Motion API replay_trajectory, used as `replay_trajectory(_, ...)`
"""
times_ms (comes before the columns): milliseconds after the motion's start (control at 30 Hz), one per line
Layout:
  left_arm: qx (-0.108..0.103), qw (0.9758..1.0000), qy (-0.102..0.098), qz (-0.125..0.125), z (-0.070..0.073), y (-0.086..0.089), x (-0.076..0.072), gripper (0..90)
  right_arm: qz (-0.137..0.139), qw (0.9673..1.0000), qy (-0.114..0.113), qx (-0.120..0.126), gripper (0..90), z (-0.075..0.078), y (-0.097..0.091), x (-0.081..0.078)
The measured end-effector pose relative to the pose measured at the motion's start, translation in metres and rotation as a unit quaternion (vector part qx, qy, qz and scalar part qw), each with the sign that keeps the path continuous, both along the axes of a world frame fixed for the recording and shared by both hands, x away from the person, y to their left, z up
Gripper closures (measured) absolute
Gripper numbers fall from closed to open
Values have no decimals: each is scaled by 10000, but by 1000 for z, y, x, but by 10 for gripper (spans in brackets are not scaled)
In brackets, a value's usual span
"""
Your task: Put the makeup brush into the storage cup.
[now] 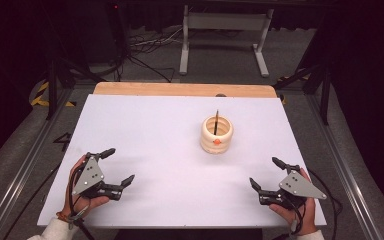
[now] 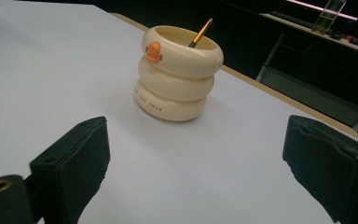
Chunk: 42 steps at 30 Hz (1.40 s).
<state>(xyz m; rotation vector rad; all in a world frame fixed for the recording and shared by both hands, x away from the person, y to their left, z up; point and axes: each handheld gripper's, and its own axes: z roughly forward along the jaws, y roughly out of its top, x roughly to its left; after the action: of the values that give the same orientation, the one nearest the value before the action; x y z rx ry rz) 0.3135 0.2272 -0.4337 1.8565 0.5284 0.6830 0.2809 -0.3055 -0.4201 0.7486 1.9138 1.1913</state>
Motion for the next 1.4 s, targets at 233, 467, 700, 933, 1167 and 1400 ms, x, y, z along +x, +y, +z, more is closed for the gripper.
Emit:
replay_trajectory(233,-282,9991,295,92,-14,12,-12,45,10,10000,17,9,74,0,0,0)
replay_trajectory(467,-397,9982,372,249,-16,19,-20,47,-1,10000,-4,-45,75,0,-1,0)
replay_trajectory(700,-441,9980,305,331,-16,24,-21,46,21,10000,-42,-65,76,1,2,-2)
replay_trajectory(933,-496,9977,337,326,-17,24,-17,47,32,9999,-8,-127,76,0,3,-1)
replay_trajectory(1167,-495,9977,344,321,-17,23,-18,48,42,9999,-29,-102,77,0,2,-2)
replay_trajectory(1400,-527,9974,367,313,-17,23,-16,49,55,9999,-18,-122,77,0,3,-1)
